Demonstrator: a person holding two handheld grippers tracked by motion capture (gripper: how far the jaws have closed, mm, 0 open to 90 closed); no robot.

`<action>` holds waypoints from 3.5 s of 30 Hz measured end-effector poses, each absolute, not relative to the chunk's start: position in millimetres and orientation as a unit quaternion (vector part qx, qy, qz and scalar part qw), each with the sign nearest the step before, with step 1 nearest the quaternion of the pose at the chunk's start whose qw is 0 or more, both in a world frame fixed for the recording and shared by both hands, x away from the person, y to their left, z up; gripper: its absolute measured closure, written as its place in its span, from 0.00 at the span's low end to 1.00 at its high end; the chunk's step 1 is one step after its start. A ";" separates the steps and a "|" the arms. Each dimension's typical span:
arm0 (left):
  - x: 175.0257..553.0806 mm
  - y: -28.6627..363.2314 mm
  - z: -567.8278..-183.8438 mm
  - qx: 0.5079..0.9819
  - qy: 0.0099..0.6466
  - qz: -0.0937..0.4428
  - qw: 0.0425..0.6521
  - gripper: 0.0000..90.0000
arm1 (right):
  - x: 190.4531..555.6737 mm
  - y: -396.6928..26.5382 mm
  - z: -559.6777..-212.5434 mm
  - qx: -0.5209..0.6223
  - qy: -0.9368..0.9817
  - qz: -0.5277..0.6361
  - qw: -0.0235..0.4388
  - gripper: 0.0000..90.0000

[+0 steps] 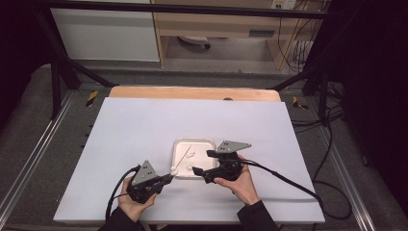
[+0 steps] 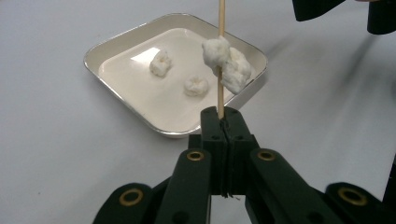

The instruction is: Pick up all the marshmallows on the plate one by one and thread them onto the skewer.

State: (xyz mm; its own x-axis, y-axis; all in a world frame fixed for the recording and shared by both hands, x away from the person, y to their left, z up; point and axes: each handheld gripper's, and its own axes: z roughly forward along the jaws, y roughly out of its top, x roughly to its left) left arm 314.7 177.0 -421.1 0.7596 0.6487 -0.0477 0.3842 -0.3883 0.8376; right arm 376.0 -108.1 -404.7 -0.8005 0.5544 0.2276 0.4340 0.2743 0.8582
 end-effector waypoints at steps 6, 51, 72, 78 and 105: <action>315.6 190.6 -421.5 0.812 0.327 0.142 0.462 0.98 | 385.9 -108.9 -410.1 0.325 0.804 0.490 0.090 0.05; 318.5 201.6 -422.6 0.805 0.337 0.137 0.468 0.98 | 442.3 -45.2 -452.9 0.353 0.838 0.393 0.138 0.64; 318.0 199.2 -423.6 0.809 0.333 0.136 0.465 0.98 | 433.8 -52.5 -430.9 0.340 0.836 0.415 0.119 0.83; 317.9 199.3 -423.6 0.809 0.332 0.136 0.465 0.98 | 436.4 -51.8 -440.9 0.339 0.849 0.387 0.117 0.82; 316.9 197.3 -423.3 0.810 0.327 0.134 0.467 0.98 | 425.3 -70.2 -418.8 0.328 0.831 0.438 0.104 0.86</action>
State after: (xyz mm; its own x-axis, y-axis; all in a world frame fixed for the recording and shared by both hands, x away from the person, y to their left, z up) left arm 316.9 197.3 -423.3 0.7507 0.6547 -0.0888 0.4047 -0.3494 0.8451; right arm 425.3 -70.2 -418.8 -0.7632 0.6360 0.1140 0.4534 0.4015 0.7957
